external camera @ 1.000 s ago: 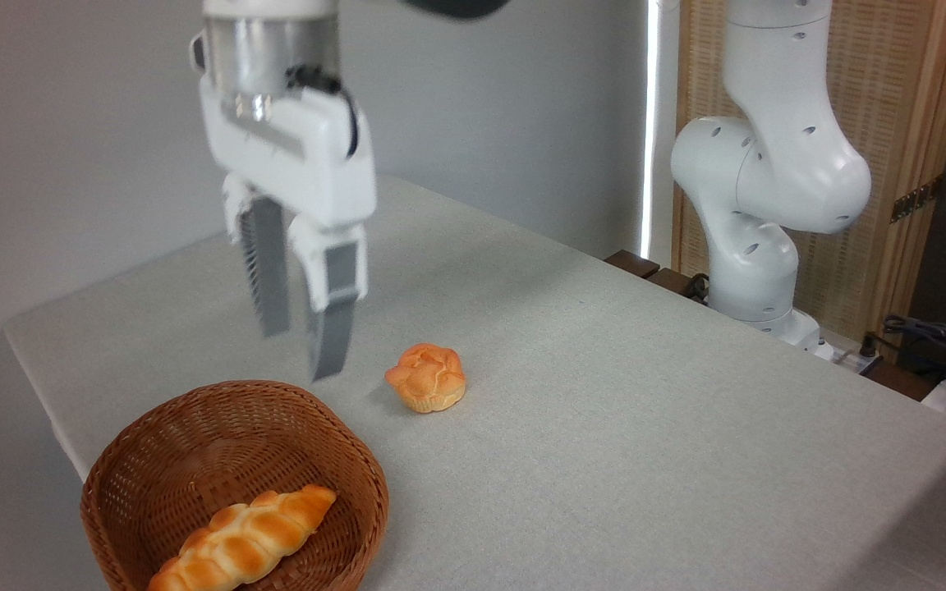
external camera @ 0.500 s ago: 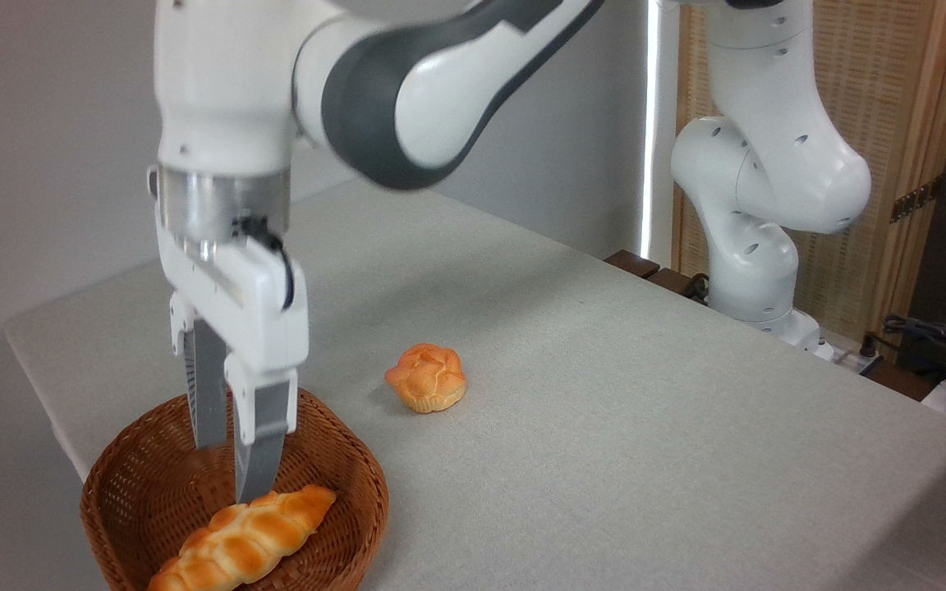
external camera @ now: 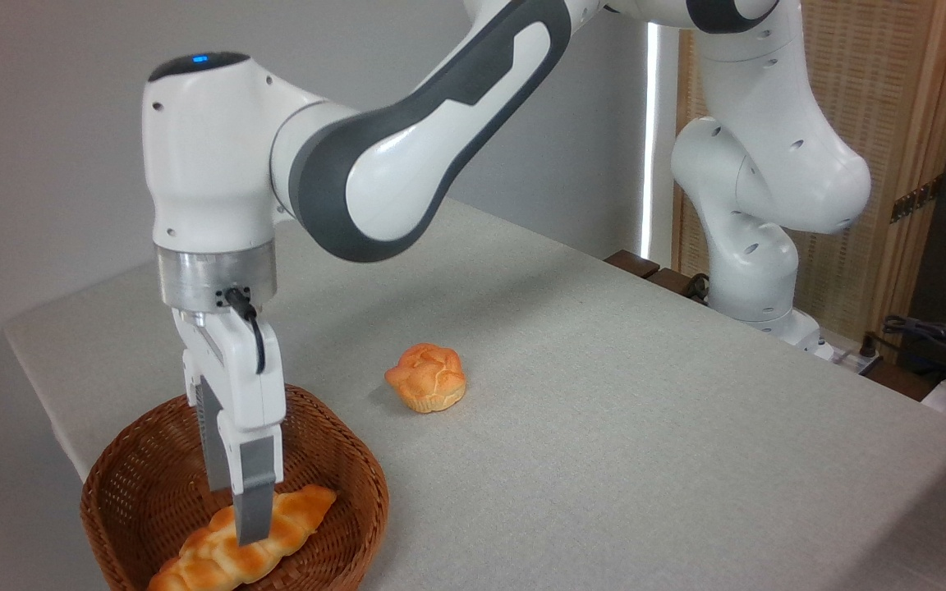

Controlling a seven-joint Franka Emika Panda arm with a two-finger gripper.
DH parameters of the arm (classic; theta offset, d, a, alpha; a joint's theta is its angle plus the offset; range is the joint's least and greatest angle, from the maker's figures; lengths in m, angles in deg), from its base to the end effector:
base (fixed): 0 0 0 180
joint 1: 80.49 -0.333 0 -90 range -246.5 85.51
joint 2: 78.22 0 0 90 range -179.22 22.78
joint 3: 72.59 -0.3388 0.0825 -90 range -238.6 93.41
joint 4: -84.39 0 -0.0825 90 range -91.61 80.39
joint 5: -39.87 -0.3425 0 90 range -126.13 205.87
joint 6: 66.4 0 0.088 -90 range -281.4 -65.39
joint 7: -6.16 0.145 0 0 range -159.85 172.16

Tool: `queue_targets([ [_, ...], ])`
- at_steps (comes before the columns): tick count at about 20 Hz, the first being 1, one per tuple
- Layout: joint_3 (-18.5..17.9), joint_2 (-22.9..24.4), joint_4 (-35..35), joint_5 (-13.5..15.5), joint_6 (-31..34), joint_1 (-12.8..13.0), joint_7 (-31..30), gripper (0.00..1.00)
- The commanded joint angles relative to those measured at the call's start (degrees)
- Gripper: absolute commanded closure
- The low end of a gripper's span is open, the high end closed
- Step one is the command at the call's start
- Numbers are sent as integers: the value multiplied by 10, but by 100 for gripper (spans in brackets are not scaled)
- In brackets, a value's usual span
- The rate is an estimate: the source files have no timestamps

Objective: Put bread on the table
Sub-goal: 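Lower the gripper onto the braided roll and close the fingers on it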

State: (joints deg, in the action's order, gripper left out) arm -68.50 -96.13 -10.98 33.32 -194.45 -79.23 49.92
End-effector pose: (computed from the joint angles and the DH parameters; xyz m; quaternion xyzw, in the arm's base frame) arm 0.6503 -0.0491 0.4533 -0.8902 0.4353 -0.1091 0.0788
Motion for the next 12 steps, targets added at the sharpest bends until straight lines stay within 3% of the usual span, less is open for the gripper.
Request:
queue_targets([
  [1,1,2,-34,-28,-39,0,-7,0],
  [7,2,-5,-52,-65,-61,0,-8,1],
  [9,3,-7,-55,-69,-62,0,-7,23],
  [12,7,-17,-62,-74,-84,0,-4,37],
])
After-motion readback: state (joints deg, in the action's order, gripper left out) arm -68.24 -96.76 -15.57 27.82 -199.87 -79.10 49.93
